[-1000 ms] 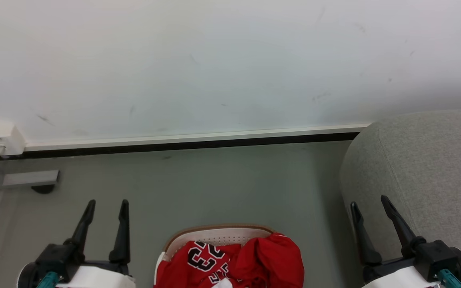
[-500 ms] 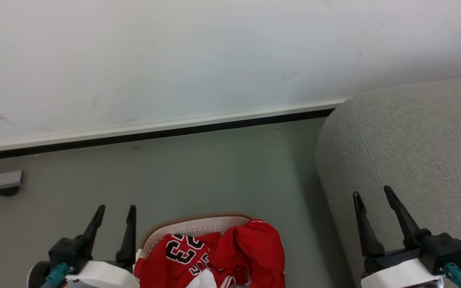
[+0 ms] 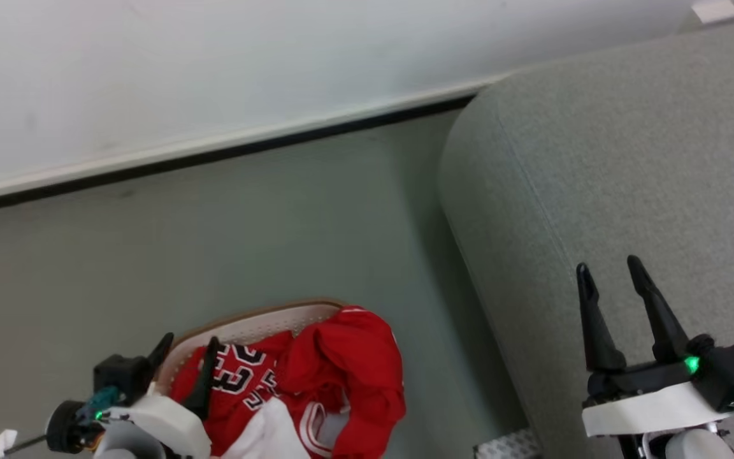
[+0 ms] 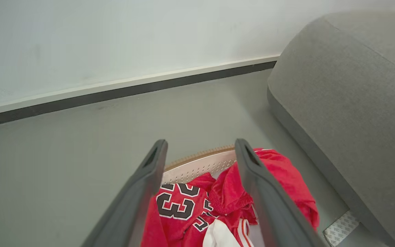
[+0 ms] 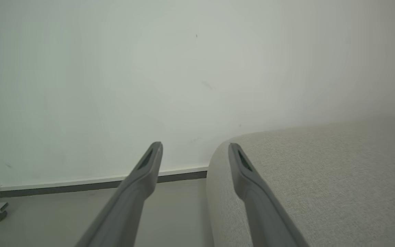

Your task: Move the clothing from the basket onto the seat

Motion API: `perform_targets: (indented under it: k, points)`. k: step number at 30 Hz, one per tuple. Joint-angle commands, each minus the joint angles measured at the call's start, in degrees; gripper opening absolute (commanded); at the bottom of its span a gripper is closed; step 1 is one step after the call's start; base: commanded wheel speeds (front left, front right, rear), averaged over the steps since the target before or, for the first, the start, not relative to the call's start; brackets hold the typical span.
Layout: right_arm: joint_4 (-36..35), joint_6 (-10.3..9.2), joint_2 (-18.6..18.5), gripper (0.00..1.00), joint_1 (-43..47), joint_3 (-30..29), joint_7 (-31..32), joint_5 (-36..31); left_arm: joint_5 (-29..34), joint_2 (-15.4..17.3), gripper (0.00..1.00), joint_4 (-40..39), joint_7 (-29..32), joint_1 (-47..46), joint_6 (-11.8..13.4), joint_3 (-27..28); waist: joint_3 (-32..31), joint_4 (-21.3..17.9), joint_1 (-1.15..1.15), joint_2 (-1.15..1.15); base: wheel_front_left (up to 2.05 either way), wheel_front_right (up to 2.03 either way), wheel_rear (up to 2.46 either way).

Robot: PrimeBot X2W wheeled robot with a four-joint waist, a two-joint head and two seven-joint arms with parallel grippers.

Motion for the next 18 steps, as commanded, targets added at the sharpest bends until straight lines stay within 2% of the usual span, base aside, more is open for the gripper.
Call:
perform_targets:
  k: [1, 9, 18]
  points:
    - [-0.52, -0.12, -0.09, 1.00, -0.85, -0.11, 0.04, 1.64, -1.04, 0.88, 1.00, 1.22, 0.03, -1.22, 0.11, -0.45, 3.06, -2.85, -0.01, 0.00, 0.00, 0.00, 0.00]
    - [-6.01, -0.12, -0.08, 1.00, -4.06, -0.50, 0.05, 6.25, -4.14, 6.28, 1.00, 13.88, 3.37, -7.49, 0.10, -9.09, 10.71, -7.95, -0.01, 0.00, 0.00, 0.00, 0.00]
    - [-10.50, -0.12, -0.07, 1.00, -6.87, -2.05, 0.05, 8.64, -9.65, 9.43, 1.00, 22.75, 9.59, -14.77, 0.10, -22.25, 19.25, -9.52, -0.01, 0.00, 0.00, 0.00, 0.00]
